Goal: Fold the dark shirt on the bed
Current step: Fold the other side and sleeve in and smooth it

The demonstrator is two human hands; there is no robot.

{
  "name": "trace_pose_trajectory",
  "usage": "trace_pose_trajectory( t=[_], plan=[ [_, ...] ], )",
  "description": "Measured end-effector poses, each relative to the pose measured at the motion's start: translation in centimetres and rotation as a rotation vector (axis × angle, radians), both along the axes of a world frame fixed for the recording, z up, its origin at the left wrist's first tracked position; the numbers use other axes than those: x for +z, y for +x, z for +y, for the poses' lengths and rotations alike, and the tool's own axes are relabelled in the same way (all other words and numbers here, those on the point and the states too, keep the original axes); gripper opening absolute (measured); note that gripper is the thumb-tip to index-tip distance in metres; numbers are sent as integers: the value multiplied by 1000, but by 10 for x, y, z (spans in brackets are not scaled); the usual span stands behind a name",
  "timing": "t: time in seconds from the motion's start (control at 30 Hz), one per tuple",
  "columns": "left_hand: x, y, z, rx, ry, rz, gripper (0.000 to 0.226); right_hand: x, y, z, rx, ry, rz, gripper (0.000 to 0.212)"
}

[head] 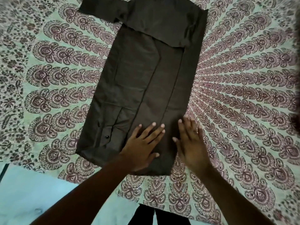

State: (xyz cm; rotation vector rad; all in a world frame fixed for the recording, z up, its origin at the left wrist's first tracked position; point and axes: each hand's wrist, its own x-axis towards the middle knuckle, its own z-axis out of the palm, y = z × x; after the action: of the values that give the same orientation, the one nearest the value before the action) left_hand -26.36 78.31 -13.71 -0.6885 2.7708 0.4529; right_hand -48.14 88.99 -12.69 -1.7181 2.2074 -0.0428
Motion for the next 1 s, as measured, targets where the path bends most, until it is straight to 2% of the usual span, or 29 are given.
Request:
trace_pose_trajectory(
  t=[0.13, 0.27, 0.33, 0.43, 0.5, 0.63, 0.7, 0.77, 0.9, 1.0],
  plan=[
    [-2, 11, 10, 8, 20, 1, 92, -17, -20, -42, 23, 29, 21, 75],
    [8, -3, 2, 154, 88, 136, 70, -22, -2, -20, 162, 24, 32, 76],
    [14, -21, -15, 216, 68, 167, 67, -18, 9, 2, 228, 4, 27, 72],
    [12, -40, -39, 96, 24, 83, 81, -12, 17, 25, 309, -32, -38, 66],
    [8, -42, -49, -9, 46, 14, 90, -7, 9, 23, 335, -135, -84, 52],
    [8, -34, -49, -83, 75, -68, 110, -5, -25, -17, 177, -324, -179, 40],
    [10, -34, -47, -80, 79, -66, 111, -8, -47, -52, 132, -359, -213, 41],
    [12, -39, -50, -40, 65, 20, 98, -12, -67, -92, 128, -381, -223, 42],
    [10, -58, -91, 79, 40, 277, 57, -21, -95, -170, 96, -388, -167, 41],
    [12, -74, -152, 211, -19, 352, 48, -18, -98, -219, 79, -428, -163, 38]
  ],
)
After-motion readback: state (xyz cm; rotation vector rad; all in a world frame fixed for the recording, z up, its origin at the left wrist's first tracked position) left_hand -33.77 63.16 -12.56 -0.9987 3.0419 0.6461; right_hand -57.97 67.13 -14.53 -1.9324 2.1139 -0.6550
